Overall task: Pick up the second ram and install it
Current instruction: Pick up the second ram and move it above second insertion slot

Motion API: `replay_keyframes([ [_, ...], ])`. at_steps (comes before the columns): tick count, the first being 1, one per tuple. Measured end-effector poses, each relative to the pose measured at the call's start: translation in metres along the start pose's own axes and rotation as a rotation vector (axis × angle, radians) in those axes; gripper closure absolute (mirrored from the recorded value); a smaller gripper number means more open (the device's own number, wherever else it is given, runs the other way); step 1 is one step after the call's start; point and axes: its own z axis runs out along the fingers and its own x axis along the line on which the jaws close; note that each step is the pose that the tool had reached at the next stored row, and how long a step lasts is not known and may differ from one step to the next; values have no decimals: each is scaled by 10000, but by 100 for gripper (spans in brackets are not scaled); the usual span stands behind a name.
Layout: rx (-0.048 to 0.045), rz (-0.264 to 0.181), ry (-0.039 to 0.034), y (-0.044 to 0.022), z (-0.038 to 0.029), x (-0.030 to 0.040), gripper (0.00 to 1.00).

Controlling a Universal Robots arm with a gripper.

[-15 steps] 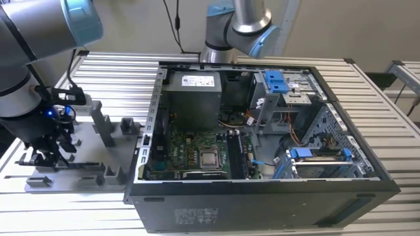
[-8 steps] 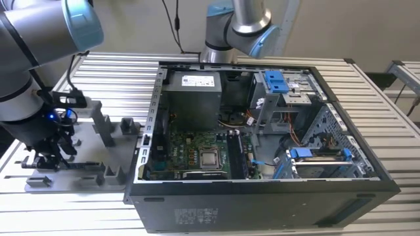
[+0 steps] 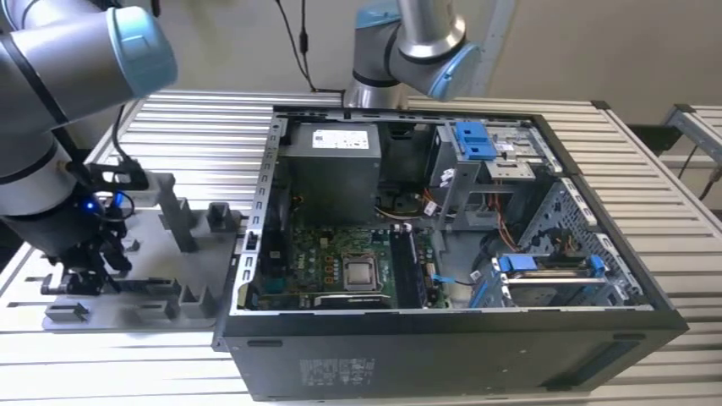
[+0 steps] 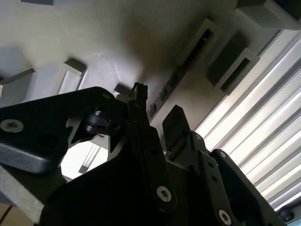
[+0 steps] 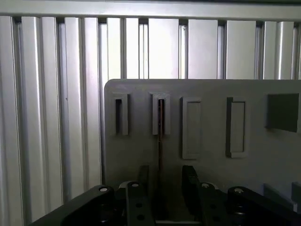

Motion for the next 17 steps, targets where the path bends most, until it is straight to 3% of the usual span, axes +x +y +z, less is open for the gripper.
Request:
replay_keyframes([
  [17, 1, -291, -6, 13, 68, 18, 58],
])
